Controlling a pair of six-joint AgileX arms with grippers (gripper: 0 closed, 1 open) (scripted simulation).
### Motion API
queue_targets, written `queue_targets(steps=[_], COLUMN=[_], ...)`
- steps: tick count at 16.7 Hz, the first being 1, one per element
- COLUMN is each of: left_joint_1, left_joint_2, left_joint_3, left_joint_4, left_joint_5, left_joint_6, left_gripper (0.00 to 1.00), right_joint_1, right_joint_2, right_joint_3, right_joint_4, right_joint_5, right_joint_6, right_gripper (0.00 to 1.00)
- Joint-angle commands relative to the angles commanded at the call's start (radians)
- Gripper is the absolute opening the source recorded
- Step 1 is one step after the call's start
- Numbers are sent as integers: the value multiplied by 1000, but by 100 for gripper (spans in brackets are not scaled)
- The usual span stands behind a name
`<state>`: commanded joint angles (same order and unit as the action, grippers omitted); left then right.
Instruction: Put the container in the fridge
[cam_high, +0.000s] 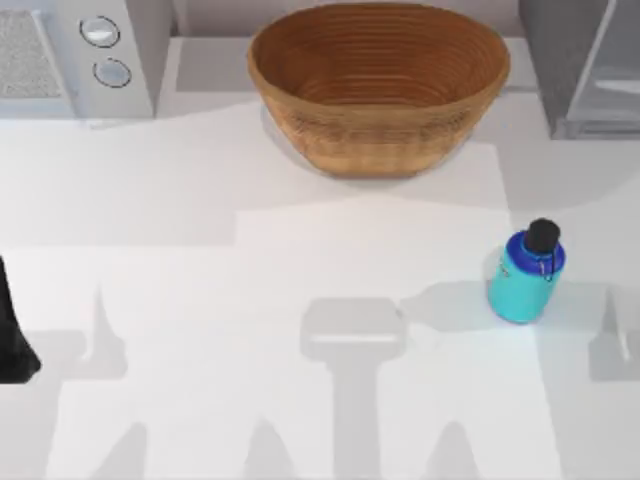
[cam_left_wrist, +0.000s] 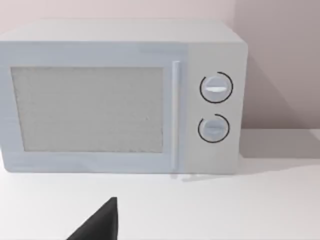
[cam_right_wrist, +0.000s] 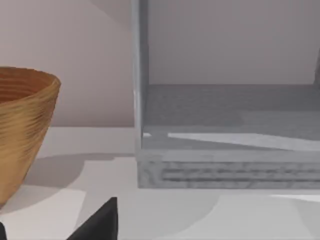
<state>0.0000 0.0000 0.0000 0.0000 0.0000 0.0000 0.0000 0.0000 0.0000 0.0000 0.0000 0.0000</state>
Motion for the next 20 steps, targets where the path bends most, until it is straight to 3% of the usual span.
queue_targets(steps=[9, 20], left_joint_1=[0, 0], left_joint_2=[0, 0], left_joint_3=[0, 0], left_joint_4=[0, 0], left_joint_5=[0, 0], left_joint_6=[0, 0], left_gripper=[100, 100], right_joint_1=[2, -30], right_joint_2=[227, 979], right_joint_3=[-20, 70], right_joint_4=[127, 777], right_joint_5=[-91, -391], right_joint_6=[-7, -104], right_gripper=[100, 100])
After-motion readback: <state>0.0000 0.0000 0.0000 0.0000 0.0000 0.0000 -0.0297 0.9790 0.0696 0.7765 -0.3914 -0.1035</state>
